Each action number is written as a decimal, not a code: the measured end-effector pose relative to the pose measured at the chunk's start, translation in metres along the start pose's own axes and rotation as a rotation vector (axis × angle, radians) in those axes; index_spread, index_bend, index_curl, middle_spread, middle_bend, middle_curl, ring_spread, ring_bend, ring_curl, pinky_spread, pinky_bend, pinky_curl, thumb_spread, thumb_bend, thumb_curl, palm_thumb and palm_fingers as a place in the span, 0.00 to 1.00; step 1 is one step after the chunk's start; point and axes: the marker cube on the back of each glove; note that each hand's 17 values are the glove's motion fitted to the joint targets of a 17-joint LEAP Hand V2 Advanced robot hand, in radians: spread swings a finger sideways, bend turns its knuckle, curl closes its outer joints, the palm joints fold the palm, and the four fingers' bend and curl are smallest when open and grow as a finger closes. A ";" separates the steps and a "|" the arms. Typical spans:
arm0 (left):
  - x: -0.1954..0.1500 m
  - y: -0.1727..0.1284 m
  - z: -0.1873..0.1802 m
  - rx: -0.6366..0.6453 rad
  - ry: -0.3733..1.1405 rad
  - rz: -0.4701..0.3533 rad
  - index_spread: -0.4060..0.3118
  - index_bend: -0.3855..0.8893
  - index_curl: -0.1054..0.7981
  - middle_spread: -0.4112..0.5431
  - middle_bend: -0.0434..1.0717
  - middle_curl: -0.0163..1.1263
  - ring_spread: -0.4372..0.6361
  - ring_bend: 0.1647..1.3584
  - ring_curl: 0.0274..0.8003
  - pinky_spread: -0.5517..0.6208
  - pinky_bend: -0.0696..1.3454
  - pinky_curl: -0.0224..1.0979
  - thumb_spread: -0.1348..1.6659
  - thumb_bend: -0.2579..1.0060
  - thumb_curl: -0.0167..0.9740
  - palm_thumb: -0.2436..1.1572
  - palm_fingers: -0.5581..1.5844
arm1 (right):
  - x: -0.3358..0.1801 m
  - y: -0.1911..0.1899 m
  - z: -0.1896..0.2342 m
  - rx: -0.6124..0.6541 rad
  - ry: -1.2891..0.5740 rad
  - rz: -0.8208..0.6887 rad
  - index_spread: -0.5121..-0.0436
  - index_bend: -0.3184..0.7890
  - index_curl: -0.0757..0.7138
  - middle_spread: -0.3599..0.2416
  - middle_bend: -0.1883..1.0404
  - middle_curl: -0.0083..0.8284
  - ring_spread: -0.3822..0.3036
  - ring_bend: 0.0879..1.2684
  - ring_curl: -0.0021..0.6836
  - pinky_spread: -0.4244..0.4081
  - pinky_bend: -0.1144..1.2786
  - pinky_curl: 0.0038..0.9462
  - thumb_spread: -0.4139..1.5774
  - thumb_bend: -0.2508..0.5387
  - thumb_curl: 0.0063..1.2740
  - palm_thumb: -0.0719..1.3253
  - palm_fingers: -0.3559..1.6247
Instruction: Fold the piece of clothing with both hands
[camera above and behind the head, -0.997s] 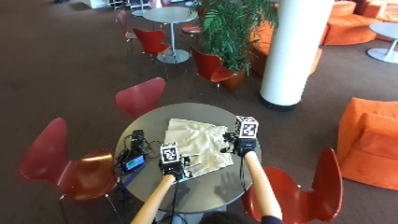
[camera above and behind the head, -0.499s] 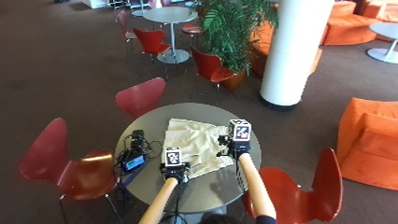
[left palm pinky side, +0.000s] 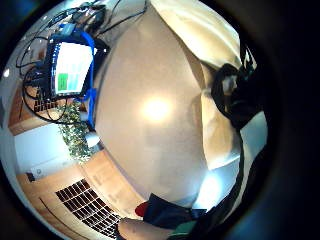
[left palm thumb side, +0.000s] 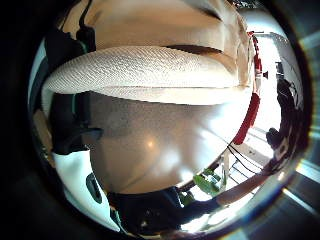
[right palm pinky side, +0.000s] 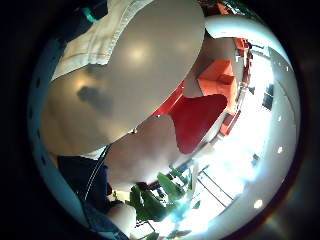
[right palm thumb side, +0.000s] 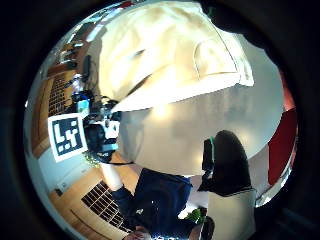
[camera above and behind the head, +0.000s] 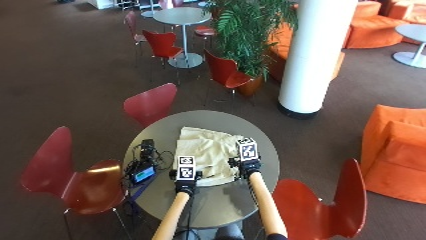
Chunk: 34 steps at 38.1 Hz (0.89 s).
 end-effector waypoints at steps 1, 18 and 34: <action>-0.001 -0.002 0.000 0.013 -0.007 -0.003 0.28 0.45 0.52 0.25 0.31 0.36 0.20 0.27 0.38 0.19 0.50 0.33 0.64 0.25 0.51 0.79 0.77 | -0.001 -0.005 0.004 0.006 0.004 -0.006 0.30 0.41 0.42 0.44 0.31 0.45 0.53 0.25 0.45 0.69 0.34 0.36 0.77 0.37 0.31 0.61 0.38; -0.001 0.005 -0.002 -0.138 0.018 0.067 0.22 0.43 0.56 0.17 0.26 0.41 0.13 0.20 0.45 0.13 0.47 0.36 0.64 0.19 0.53 0.82 0.81 | 0.005 -0.044 0.044 -0.122 0.108 0.135 0.25 0.39 0.39 0.31 0.29 0.43 0.42 0.33 0.51 0.56 0.47 0.41 0.74 0.37 0.38 0.74 0.44; -0.012 0.029 0.000 -0.238 -0.061 0.123 0.20 0.43 0.58 0.15 0.25 0.44 0.12 0.17 0.48 0.11 0.47 0.37 0.67 0.19 0.51 0.81 0.82 | 0.000 -0.023 0.054 0.204 0.213 0.071 0.39 0.47 0.50 0.17 0.29 0.46 0.16 0.31 0.53 0.19 0.48 0.40 0.68 0.31 0.43 0.80 0.77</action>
